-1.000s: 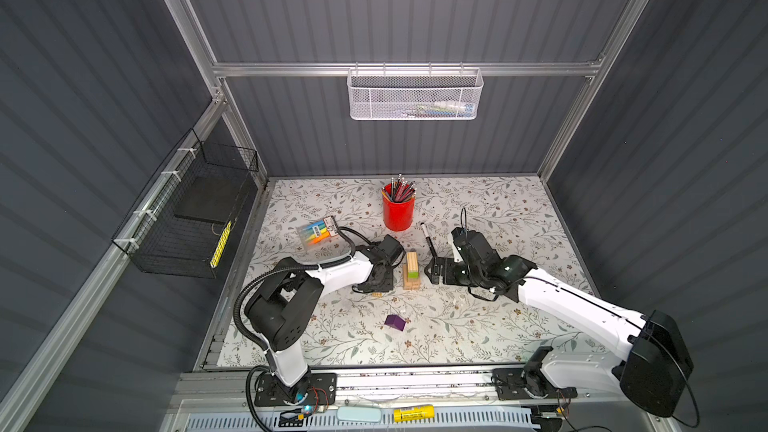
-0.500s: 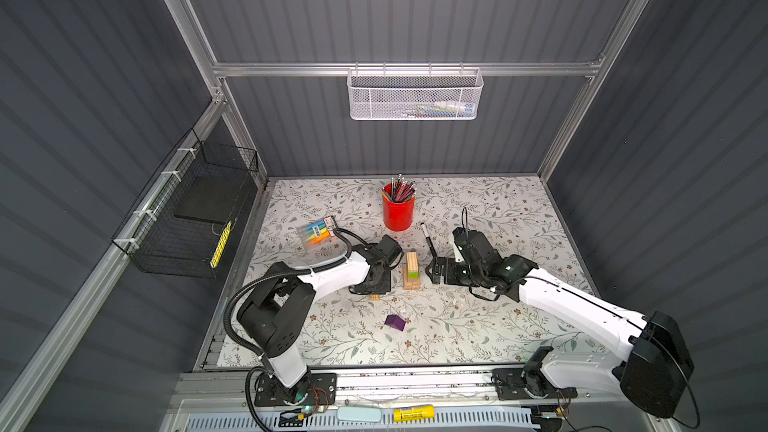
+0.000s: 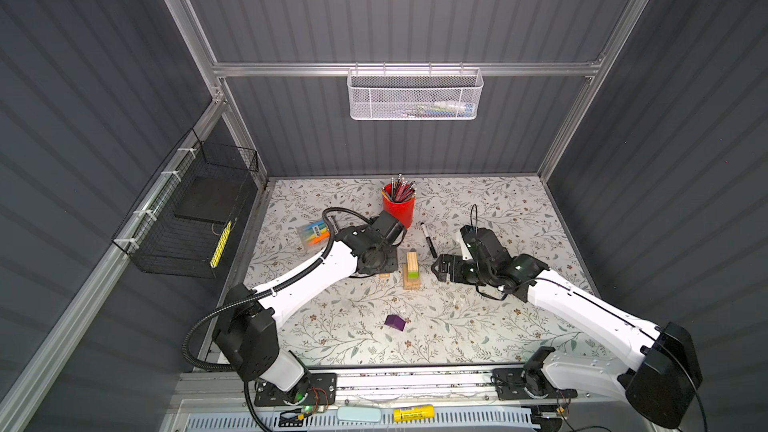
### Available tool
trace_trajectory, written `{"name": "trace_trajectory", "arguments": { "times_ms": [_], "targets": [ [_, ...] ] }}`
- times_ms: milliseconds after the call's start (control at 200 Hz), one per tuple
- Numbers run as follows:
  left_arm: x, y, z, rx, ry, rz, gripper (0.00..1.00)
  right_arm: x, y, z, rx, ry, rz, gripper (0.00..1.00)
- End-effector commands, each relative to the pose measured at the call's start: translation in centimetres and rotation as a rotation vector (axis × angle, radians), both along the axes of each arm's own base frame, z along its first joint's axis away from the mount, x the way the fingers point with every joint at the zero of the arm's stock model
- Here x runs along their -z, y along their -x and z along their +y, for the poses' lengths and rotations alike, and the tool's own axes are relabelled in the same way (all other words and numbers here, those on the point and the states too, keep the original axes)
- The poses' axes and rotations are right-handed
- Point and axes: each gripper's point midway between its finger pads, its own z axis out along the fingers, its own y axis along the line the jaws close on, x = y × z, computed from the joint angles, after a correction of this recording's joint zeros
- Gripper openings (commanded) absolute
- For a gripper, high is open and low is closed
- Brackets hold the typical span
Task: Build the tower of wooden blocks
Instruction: 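Lift the printed block with the left gripper and carry it over the stack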
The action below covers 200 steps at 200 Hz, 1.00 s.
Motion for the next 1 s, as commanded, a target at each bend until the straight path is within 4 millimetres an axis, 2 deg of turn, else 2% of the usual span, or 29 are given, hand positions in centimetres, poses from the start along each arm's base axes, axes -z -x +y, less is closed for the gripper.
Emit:
{"name": "trace_trajectory", "arguments": {
  "times_ms": [0,180,400,605,996],
  "targets": [
    [-1.7,-0.3,-1.1,-0.004,-0.009,-0.004,0.10,-0.6,0.2,-0.3,0.001,-0.009,0.004,0.99],
    [-2.8,-1.8,-3.3,-0.018,-0.018,-0.032,0.07,-0.5,0.0,-0.7,0.022,-0.024,0.025,0.99],
    [-2.1,-3.5,-5.4,-0.024,-0.066,-0.023,0.06,-0.2,-0.2,-1.2,0.042,-0.034,0.046,0.99],
    [-0.1,-3.5,-6.1,-0.035,-0.113,0.022,0.06,0.2,-0.2,-1.5,0.051,-0.051,0.063,0.99],
    [1.8,-3.0,-7.0,-0.040,-0.154,0.051,0.06,0.6,-0.2,-1.8,0.061,-0.054,0.073,0.99]
  ]
}}
